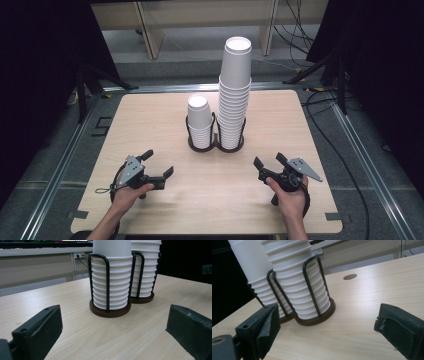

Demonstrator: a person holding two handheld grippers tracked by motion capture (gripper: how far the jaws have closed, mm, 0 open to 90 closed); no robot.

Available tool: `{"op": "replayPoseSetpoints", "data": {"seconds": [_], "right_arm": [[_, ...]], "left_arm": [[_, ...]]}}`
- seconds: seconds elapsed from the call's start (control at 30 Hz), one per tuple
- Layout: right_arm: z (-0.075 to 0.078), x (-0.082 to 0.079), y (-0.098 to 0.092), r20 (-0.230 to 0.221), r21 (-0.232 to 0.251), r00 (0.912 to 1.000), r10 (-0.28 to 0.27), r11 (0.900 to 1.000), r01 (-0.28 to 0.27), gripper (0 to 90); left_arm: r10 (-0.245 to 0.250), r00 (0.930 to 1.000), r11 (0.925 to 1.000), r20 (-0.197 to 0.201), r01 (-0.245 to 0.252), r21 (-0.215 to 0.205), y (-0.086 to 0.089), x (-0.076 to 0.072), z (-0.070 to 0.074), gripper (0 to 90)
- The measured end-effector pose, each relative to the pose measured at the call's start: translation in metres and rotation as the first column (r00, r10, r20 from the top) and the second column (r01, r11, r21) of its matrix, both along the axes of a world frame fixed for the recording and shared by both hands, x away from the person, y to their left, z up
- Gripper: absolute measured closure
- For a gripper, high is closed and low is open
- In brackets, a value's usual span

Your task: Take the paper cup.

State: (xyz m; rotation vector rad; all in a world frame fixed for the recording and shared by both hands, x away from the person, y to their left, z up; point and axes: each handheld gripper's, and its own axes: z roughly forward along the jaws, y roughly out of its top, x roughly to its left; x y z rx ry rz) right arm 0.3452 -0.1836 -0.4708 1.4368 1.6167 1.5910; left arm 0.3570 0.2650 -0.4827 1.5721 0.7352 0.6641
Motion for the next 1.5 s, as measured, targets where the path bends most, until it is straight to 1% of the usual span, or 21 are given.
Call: {"op": "replayPoseSetpoints", "data": {"seconds": [0.17, 0.23, 0.27, 0.3, 0.33, 0.37, 0.4, 0.43, 0.5, 0.67, 0.7, 0.8, 0.83, 0.87, 0.93, 0.97, 1.13, 1.17, 1.33, 1.47, 1.5], "right_arm": [[0.004, 0.006, 0.001, 0.05, -0.025, 0.9986, 0.019, 1.0, -0.018, 10.3], [0.011, 0.007, 0.003, 0.051, -0.009, 0.9984, 0.025, 1.0, -0.024, 13.8], [0.015, 0.009, 0.003, 0.062, -0.038, 0.9979, 0.019, 0.999, -0.017, 15.8], [0.021, 0.009, 0.004, 0.046, -0.032, 0.9983, 0.035, 0.999, -0.034, 15.3], [0.025, 0.013, 0.006, 0.081, -0.05, 0.9958, 0.042, 0.998, -0.038, 15.2], [0.029, 0.014, 0.007, 0.084, -0.048, 0.9946, 0.061, 0.997, -0.057, 15.2], [0.037, 0.018, 0.007, 0.116, -0.077, 0.9907, 0.07, 0.995, -0.062, 15.1], [0.044, 0.019, 0.01, 0.11, -0.066, 0.9909, 0.078, 0.995, -0.071, 15.1], [0.058, 0.025, 0.012, 0.144, -0.08, 0.9858, 0.087, 0.994, -0.076, 14.9], [0.099, 0.037, 0.021, 0.231, -0.112, 0.9663, 0.114, 0.99, -0.09, 12.5], [0.105, 0.038, 0.023, 0.221, -0.11, 0.9681, 0.118, 0.989, -0.095, 12.3], [0.123, 0.048, 0.03, 0.263, -0.144, 0.9555, 0.134, 0.985, -0.098, 12.2], [0.128, 0.05, 0.033, 0.252, -0.137, 0.9575, 0.14, 0.985, -0.108, 10.4], [0.131, 0.053, 0.035, 0.271, -0.15, 0.9516, 0.144, 0.983, -0.106, 9.5], [0.138, 0.058, 0.04, 0.272, -0.152, 0.9488, 0.161, 0.981, -0.123, 7.2], [0.142, 0.059, 0.042, 0.265, -0.147, 0.951, 0.16, 0.981, -0.124, 6.9], [0.157, 0.07, 0.048, 0.302, -0.145, 0.9392, 0.162, 0.982, -0.123, 5.0], [0.16, 0.072, 0.048, 0.307, -0.161, 0.938, 0.16, 0.98, -0.114, 4.5], [0.172, 0.081, 0.052, 0.312, -0.158, 0.9359, 0.163, 0.98, -0.118, 3.3], [0.182, 0.087, 0.056, 0.327, -0.164, 0.9307, 0.163, 0.98, -0.114, 2.5], [0.185, 0.09, 0.056, 0.341, -0.175, 0.9255, 0.164, 0.979, -0.11, 2.1]], "left_arm": [[-0.001, 1.0, 1.0, -0.008, 0.001, 0.007, -0.003, 0.005, 0.006, 0.0], [-0.001, 1.0, 1.0, -0.002, 0.001, -0.002, -0.005, 0.008, 0.009, 0.0], [-0.016, 0.9996, 0.9996, 0.022, 0.017, -0.024, -0.008, 0.012, 0.01, 0.0], [-0.019, 0.9994, 0.9994, 0.03, 0.019, -0.027, -0.009, 0.014, 0.013, 0.0], [-0.024, 0.9989, 0.9995, 0.04, 0.025, -0.019, -0.01, 0.016, 0.015, 0.0], [-0.022, 0.9994, 0.9998, 0.025, 0.022, 0.001, -0.012, 0.015, 0.02, 0.0], [-0.03, 0.999, 0.9995, 0.033, 0.03, -0.003, -0.016, 0.017, 0.024, 0.0], [-0.045, 0.9975, 0.999, 0.054, 0.045, -0.004, -0.019, 0.02, 0.028, 0.0], [-0.068, 0.9951, 0.9977, 0.072, 0.068, 0.003, -0.027, 0.023, 0.039, 0.0], [-0.122, 0.9866, 0.9924, 0.108, 0.123, -0.001, -0.048, 0.03, 0.07, 0.0], [-0.133, 0.9844, 0.9909, 0.115, 0.135, -0.005, -0.055, 0.032, 0.078, 0.0], [-0.169, 0.9764, 0.9852, 0.134, 0.171, -0.004, -0.07, 0.037, 0.094, 0.0], [-0.18, 0.9738, 0.9832, 0.138, 0.183, -0.004, -0.075, 0.039, 0.099, 0.0], [-0.189, 0.972, 0.9817, 0.14, 0.19, 0.001, -0.079, 0.04, 0.102, 0.0], [-0.207, 0.9668, 0.9782, 0.15, 0.207, 0.013, -0.089, 0.045, 0.11, 0.0], [-0.213, 0.9653, 0.9768, 0.151, 0.214, 0.012, -0.092, 0.047, 0.113, 0.0], [-0.231, 0.9588, 0.9727, 0.165, 0.231, 0.018, -0.11, 0.061, 0.129, 0.0], [-0.234, 0.9577, 0.9719, 0.167, 0.235, 0.017, -0.113, 0.063, 0.131, 0.0], [-0.232, 0.957, 0.9722, 0.174, 0.234, 0.012, -0.125, 0.075, 0.141, 0.0], [-0.231, 0.9556, 0.9727, 0.183, 0.231, 0.023, -0.134, 0.083, 0.149, 0.0], [-0.233, 0.9552, 0.9723, 0.182, 0.232, 0.027, -0.137, 0.085, 0.151, 0.0]]}}
